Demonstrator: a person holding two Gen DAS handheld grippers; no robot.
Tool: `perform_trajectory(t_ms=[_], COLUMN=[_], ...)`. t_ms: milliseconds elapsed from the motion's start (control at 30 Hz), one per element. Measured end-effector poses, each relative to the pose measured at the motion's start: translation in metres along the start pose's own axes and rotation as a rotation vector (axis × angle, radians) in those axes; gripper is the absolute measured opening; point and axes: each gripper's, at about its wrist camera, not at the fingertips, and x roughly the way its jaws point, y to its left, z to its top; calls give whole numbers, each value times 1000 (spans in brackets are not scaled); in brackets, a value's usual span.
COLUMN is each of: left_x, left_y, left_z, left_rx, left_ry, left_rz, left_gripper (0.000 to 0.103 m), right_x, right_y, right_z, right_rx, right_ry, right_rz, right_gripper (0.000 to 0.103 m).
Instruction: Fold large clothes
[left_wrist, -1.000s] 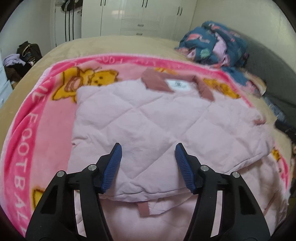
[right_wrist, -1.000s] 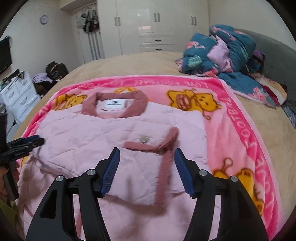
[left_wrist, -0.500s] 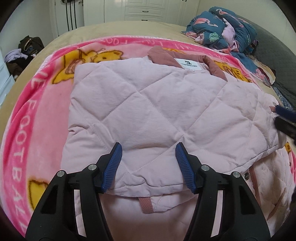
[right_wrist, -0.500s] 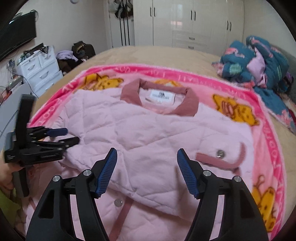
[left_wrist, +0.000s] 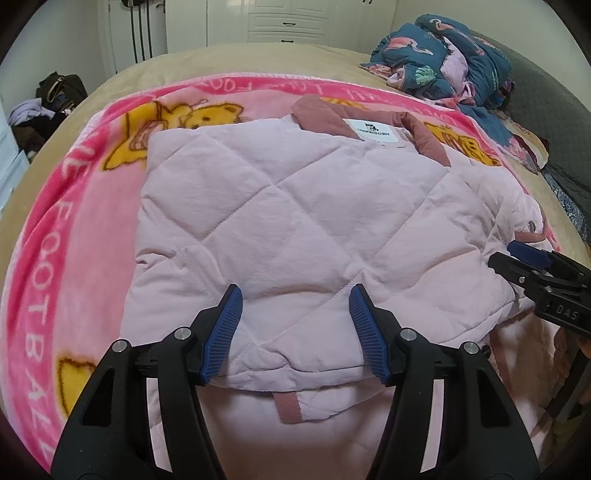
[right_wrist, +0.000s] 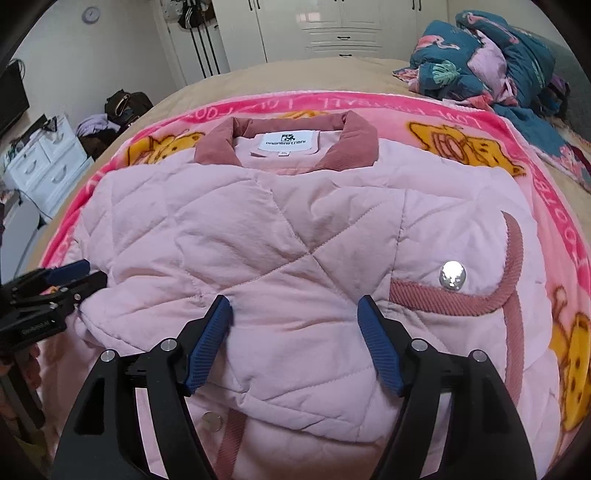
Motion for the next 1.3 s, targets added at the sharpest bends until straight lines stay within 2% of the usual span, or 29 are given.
perform_trajectory(t_ms=[200, 267, 400, 533, 600, 667, 933, 1133, 1300], left_x=[-4, -6, -13, -20, -25, -31, -53, -75, -92], left_y=[0, 0, -5, -9, -12, -18, -22, -25, -27], left_z=[1, 2, 3, 5, 6, 7, 12, 14, 12], left_rx=[-14, -27, -20, -41, -44, -28, -39, -23, -18], left_ry=[3, 4, -2, -1, -8, -20, -47, -85, -111], left_rz=[-13, -29, -37, -78, -99, -87, -91, -56, -60], left_gripper=[54, 64, 71, 87, 90, 94, 94, 94, 94], right_x=[-21, -27, -34, -40, -43, -49, -66, -80, -96], right_y=[2, 2, 0, -2, -3, -5, -8, -7, -2], right_z=[-5, -6, -7, -7, -8, -8, -7, -6, -6], right_rx=[29, 47, 69, 78, 83, 87, 99, 101, 92], right_ry=[-27, -39, -38, -43, -46, -55, -79, -98, -118], right_rz=[33, 44, 54, 55, 58, 53, 46, 48, 50], right_gripper=[91, 95, 96, 96, 96, 98, 99, 99, 99])
